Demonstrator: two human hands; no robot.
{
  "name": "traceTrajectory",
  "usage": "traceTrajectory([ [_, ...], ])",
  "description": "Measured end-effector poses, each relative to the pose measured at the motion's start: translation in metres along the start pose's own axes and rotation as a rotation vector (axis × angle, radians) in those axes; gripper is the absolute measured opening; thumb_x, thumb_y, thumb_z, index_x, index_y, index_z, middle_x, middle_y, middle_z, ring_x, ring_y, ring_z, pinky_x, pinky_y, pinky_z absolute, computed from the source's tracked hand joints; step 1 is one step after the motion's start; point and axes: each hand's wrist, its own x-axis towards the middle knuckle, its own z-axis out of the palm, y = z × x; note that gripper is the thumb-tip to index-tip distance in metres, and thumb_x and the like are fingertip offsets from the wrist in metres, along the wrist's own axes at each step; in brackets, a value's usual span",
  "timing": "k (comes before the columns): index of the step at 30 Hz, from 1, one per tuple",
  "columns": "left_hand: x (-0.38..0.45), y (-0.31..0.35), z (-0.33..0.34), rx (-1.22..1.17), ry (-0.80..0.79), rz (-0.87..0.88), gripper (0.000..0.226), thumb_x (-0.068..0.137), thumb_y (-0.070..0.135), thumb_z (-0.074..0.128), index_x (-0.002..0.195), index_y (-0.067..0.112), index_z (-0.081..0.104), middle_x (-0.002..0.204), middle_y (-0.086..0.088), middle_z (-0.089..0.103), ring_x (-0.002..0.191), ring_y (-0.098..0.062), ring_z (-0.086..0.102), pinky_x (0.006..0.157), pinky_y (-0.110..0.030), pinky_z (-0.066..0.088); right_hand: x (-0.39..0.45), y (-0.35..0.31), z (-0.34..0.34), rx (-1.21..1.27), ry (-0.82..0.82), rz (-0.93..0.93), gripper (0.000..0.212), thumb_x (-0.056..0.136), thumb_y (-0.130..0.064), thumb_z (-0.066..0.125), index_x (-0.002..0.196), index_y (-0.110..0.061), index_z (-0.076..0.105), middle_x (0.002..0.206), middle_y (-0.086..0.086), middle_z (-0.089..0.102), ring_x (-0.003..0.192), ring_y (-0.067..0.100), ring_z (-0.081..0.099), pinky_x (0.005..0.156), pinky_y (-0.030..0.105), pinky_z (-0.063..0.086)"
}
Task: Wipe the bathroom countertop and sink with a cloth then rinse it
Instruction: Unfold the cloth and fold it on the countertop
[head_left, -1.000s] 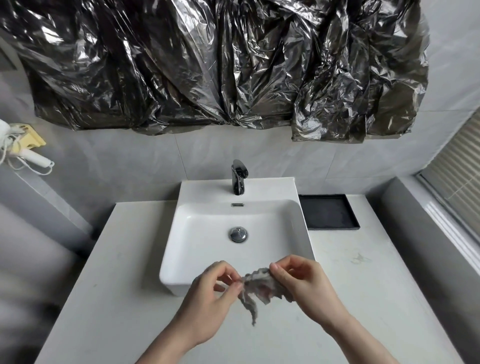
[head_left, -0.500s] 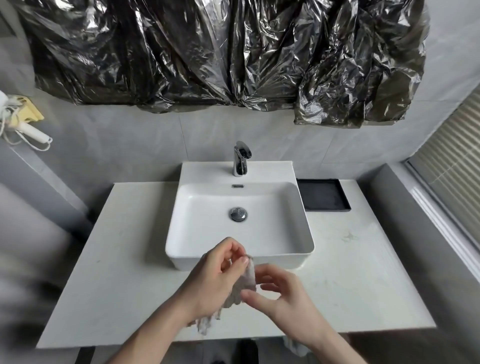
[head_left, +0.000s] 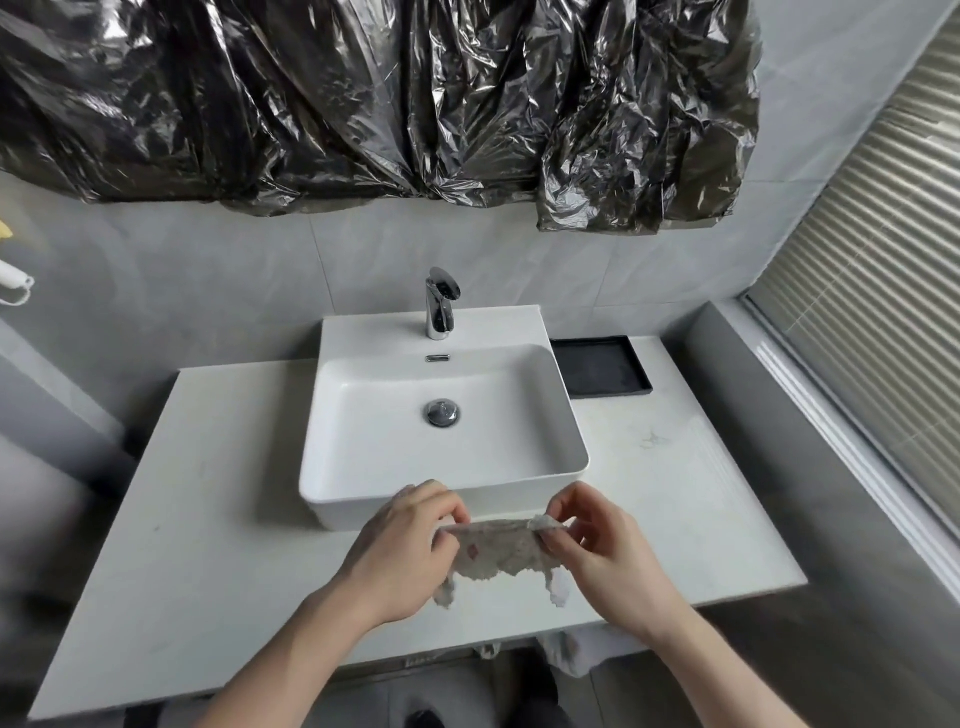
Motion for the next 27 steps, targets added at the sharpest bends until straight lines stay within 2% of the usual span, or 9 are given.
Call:
traceTrajectory([
  [3,0.009,0.000,0.012,-0.003,0.071,-0.030,0.024,0.085,0.010,0.042,0.083,0.031,0.051,0.092,0.019,0.054,0.084,-0.003,0.053,0.072,-0.023,0.043,0.002,0.012,-0.013,-0.043,0.064,-0.011,0.014,0.094,-0.009,0.067,0.084,-0.014,0.059,0.068,-0.009,0.060,0.054,0.008,0.043,0.054,0.020,0.037],
  [6,0.018,0.003,0.024,-0.006,0.063,-0.076,0.022,0.084,0.007,0.040,0.077,0.026,0.045,0.077,0.012,0.055,0.077,-0.010,0.052,0.070,-0.034,0.047,0.005,0.022,-0.032,-0.061,0.101,-0.005,0.017,0.089,-0.002,0.068,0.082,-0.014,0.059,0.072,-0.007,0.060,0.054,0.007,0.045,0.053,0.020,0.039],
  [10,0.035,0.018,0.039,-0.099,0.060,-0.075,0.017,0.086,0.009,0.039,0.075,0.021,0.044,0.066,0.003,0.051,0.068,-0.015,0.047,0.069,-0.040,0.045,0.016,0.043,-0.062,-0.165,0.106,-0.007,0.019,0.086,-0.008,0.076,0.081,-0.020,0.062,0.074,-0.005,0.064,0.055,0.005,0.049,0.053,0.021,0.043],
  [13,0.051,0.030,0.049,-0.147,0.068,-0.062,0.016,0.090,0.016,0.046,0.077,0.025,0.049,0.072,0.009,0.057,0.069,-0.010,0.051,0.068,-0.029,0.044,0.030,0.065,-0.089,-0.218,0.097,0.017,0.019,0.083,-0.020,0.084,0.088,-0.034,0.072,0.080,-0.008,0.069,0.058,0.007,0.055,0.055,0.018,0.046],
  [15,0.064,0.036,0.058,-0.137,0.045,-0.071,0.013,0.092,0.023,0.051,0.081,0.030,0.054,0.084,0.016,0.063,0.079,-0.004,0.059,0.071,-0.023,0.047,0.040,0.083,-0.105,-0.278,0.065,0.015,0.017,0.082,-0.023,0.085,0.084,-0.037,0.074,0.079,-0.010,0.070,0.060,0.010,0.056,0.056,0.019,0.046],
  [20,0.094,0.047,0.098,-0.057,0.031,-0.136,0.008,0.096,0.029,0.056,0.093,0.034,0.062,0.099,0.023,0.063,0.092,0.003,0.061,0.083,-0.027,0.052,0.066,0.134,-0.141,-0.426,-0.036,-0.005,0.027,0.084,-0.023,0.083,0.071,-0.042,0.068,0.080,-0.014,0.069,0.078,0.008,0.063,0.062,0.015,0.045],
  [23,0.111,0.060,0.118,-0.114,0.178,-0.082,0.015,0.099,0.019,0.060,0.094,0.033,0.065,0.097,0.020,0.061,0.094,-0.003,0.061,0.085,-0.030,0.052,0.085,0.148,-0.170,-0.401,0.021,-0.054,0.029,0.087,-0.018,0.081,0.076,-0.042,0.069,0.088,-0.020,0.071,0.088,0.005,0.065,0.064,0.014,0.048],
  [27,0.129,0.095,0.129,-0.117,0.374,-0.011,0.021,0.098,0.007,0.059,0.100,0.027,0.066,0.099,0.018,0.058,0.096,-0.007,0.061,0.082,-0.019,0.048,0.104,0.147,-0.207,-0.260,0.088,-0.163,0.027,0.093,-0.009,0.074,0.084,-0.035,0.070,0.094,-0.019,0.074,0.090,0.008,0.071,0.074,0.016,0.054],
])
